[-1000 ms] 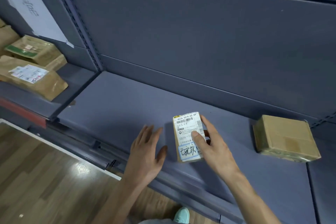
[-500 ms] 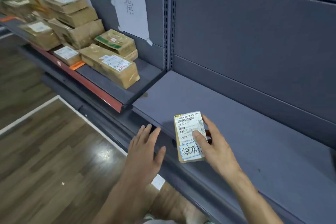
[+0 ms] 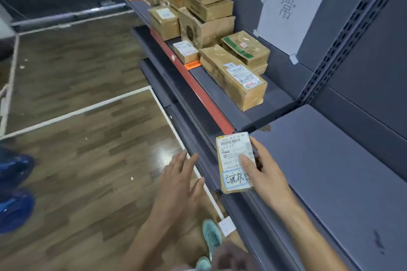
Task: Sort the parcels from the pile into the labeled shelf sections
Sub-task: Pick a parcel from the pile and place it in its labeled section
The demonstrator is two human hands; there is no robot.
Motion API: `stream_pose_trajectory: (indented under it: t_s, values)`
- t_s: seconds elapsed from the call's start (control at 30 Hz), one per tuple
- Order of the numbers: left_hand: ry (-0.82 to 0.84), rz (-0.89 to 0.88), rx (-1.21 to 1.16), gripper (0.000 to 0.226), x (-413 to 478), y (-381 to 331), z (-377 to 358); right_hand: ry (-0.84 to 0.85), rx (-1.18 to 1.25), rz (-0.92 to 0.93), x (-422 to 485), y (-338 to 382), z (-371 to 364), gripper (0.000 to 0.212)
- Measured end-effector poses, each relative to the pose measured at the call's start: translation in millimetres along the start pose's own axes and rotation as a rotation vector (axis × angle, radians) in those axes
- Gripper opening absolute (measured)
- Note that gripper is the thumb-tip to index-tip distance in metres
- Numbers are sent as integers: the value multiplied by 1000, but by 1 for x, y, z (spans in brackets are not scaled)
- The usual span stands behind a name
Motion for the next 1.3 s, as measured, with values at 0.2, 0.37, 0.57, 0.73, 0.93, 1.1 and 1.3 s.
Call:
stream_pose_trajectory:
  t_s: [0.2,0.37,0.57,0.73,0.93,1.1,1.3]
  values:
    - [-24,80,54,63,61,39,15,95,77,12,68,24,-56,47]
    - [-85,118,63,63,134,51,26,167,53,32,137,47,-84,46]
    - [-143,172,38,64,184,70,37,250,54,75,206,77,-118,44]
    - [-152,209,37,64,222,105,45,254,25,76,247,94,-154,43]
    - [-113,191,-38,65,283,155,57,184,9,35,291,114,-205,45]
    - [-67,118,-74,64,346,192,87,118,62,-7,319,144,-246,37]
    - [-3,29,-73,65,415,227,112,25,41,-36,352,166,-281,40]
Point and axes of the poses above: each hand's wrist, its own x-axis towards the middle knuckle, its own z-axis out of the back of the hand, y = z × x, the point moved 5 cm from there along x, towards the middle knuckle, and after that the axes turned 11 degrees about -y, right-handed, at the moved point
